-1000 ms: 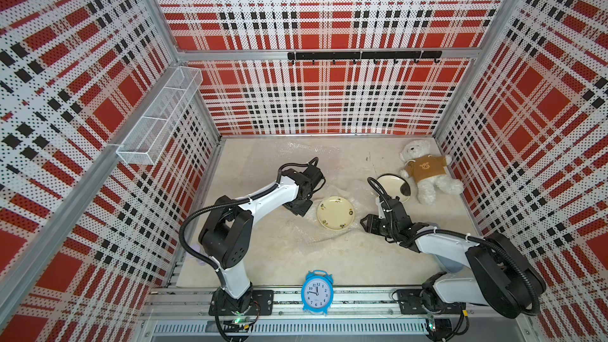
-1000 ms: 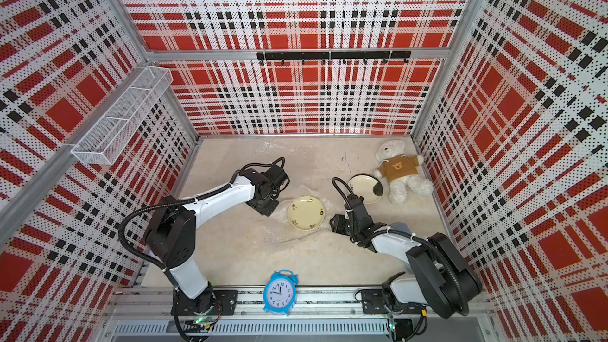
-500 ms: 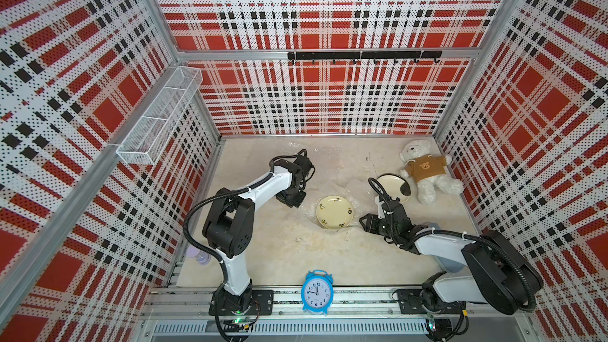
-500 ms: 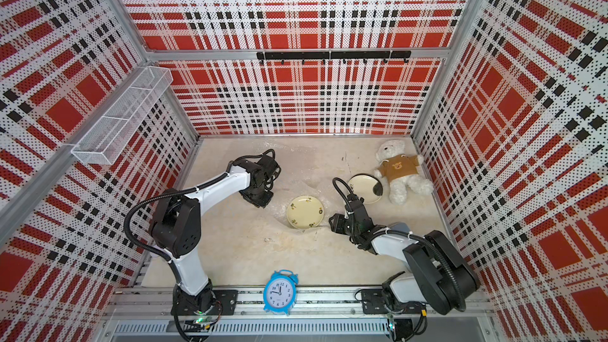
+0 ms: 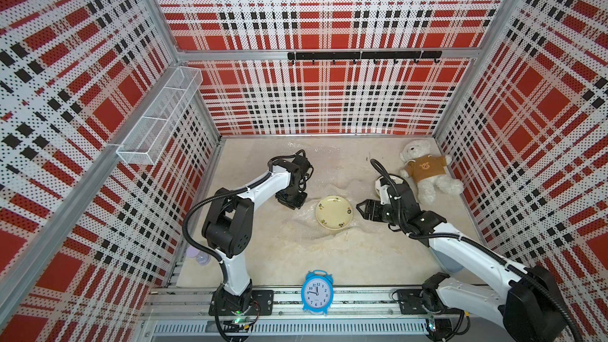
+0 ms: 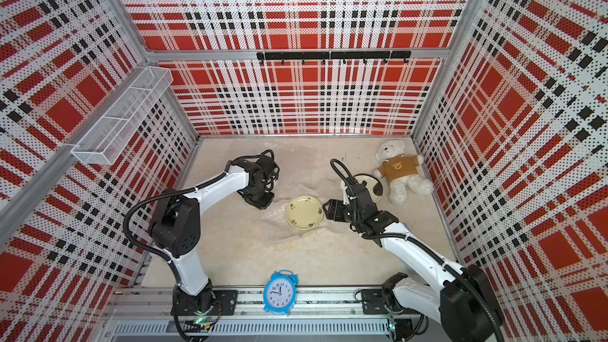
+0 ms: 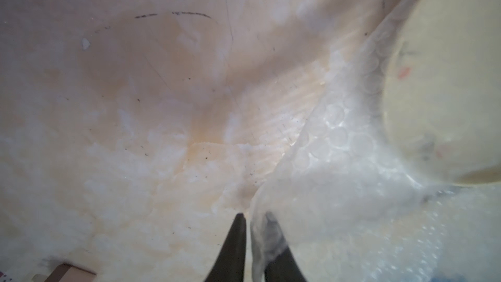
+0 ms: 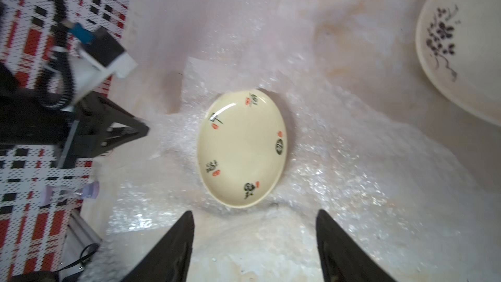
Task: Unpack dinner plates from bubble wrap
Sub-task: Unwrap the bubble wrap at the center of the board.
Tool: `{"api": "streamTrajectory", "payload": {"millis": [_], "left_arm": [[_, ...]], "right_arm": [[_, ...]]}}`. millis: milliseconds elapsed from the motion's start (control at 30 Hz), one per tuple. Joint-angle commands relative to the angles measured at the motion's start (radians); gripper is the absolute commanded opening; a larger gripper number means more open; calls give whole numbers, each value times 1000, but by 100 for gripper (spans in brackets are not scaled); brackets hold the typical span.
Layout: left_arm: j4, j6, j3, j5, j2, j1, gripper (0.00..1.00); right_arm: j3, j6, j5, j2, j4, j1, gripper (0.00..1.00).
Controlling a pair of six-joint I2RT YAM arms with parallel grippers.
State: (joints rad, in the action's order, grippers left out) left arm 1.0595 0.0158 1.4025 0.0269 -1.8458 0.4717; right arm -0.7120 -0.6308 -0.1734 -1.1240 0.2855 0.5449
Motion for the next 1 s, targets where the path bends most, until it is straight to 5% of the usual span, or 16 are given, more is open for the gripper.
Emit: {"api": "streamTrajectory", "payload": {"millis": [0, 300, 500, 967], "left_arm": [[-37, 56, -15, -51, 42, -4, 19], [-86, 111, -20, -44, 63, 4, 20], [-86, 115, -20, -30, 63, 8, 20], [-129, 182, -55, -32, 87, 12, 19]], "right_arm": [[-54, -115, -73, -52, 157, 15, 77], [-51, -351, -270, -168, 128, 110, 75], [-104, -401, -280, -229, 132, 215, 75], [-131, -603, -304, -484, -226, 378, 75]]}}
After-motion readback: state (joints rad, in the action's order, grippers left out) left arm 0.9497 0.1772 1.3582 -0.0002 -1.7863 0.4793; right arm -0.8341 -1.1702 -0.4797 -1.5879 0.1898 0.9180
